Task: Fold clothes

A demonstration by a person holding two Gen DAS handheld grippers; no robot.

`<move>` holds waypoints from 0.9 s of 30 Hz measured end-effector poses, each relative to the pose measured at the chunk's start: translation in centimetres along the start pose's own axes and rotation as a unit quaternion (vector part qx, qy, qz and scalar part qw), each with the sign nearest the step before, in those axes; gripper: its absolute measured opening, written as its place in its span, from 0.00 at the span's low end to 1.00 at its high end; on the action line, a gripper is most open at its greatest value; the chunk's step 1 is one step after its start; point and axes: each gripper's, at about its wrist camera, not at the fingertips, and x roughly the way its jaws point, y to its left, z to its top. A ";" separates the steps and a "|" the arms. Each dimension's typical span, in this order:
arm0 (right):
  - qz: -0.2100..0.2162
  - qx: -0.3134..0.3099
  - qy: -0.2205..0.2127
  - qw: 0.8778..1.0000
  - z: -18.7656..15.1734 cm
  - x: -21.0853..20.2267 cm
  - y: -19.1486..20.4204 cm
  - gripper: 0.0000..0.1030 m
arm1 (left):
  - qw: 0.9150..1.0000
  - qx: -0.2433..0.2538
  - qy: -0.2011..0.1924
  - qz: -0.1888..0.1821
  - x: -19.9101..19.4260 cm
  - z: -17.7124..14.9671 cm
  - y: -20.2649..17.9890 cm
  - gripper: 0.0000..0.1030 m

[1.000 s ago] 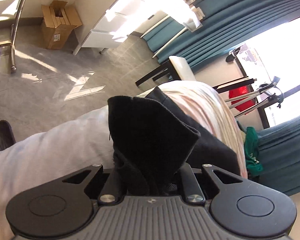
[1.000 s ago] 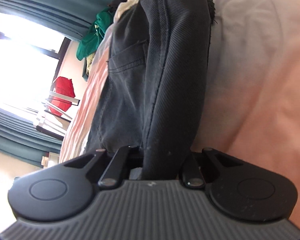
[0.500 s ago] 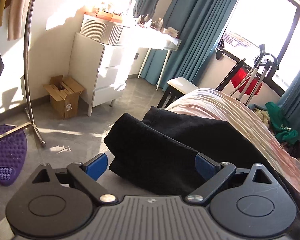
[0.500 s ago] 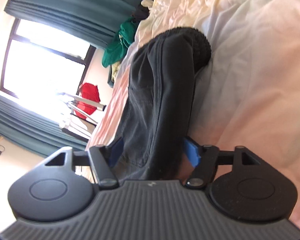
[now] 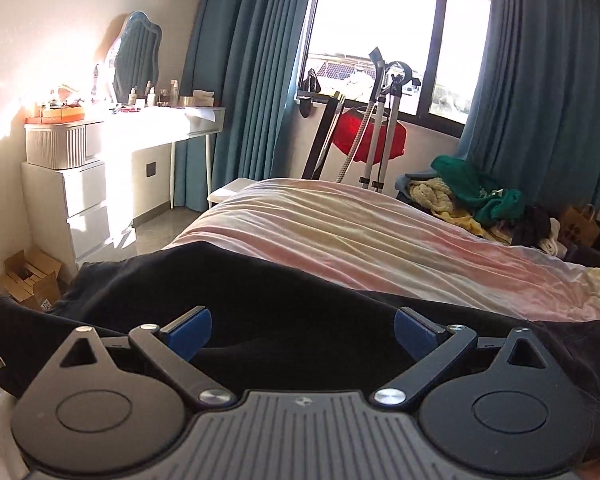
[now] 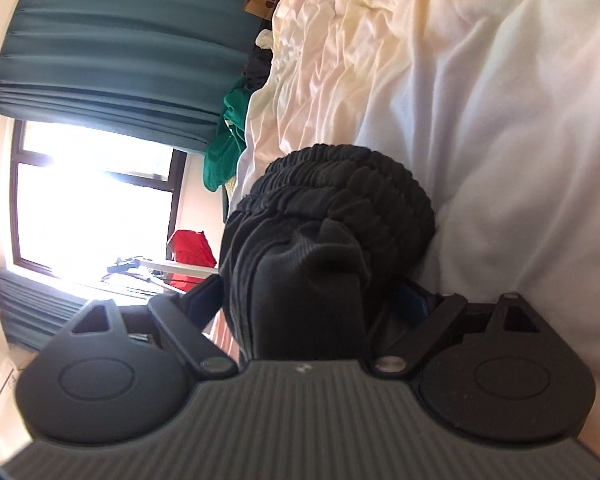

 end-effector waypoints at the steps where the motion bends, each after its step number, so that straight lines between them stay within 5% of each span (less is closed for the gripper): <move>1: -0.004 -0.013 0.011 1.000 0.2 0.8 0.4 0.89 | 1.000 0.009 0.011 0.002 1.4 -0.7 -1.2 0.96; 5: -0.014 -0.054 0.019 0.998 0.6 2.6 1.1 0.87 | 0.996 0.027 0.081 0.036 6.5 -3.2 -3.2 0.87; 12: -0.028 -0.109 -0.022 0.993 0.9 2.1 0.8 0.34 | 0.988 0.045 0.139 0.059 10.9 -5.6 -3.1 0.88; 17: -0.035 -0.177 -0.076 0.981 -0.3 0.9 4.1 0.28 | 0.985 0.060 0.157 0.052 12.6 -5.9 -2.6 0.90; 21: -0.030 -0.259 -0.107 0.960 -2.8 -0.6 9.8 0.27 | 0.984 0.066 0.161 0.042 13.6 -5.9 -2.5 0.92; 27: 0.003 -0.404 -0.138 0.904 -9.9 -2.3 20.7 0.26 | 0.983 0.078 0.167 0.023 14.4 -5.6 -2.3 0.93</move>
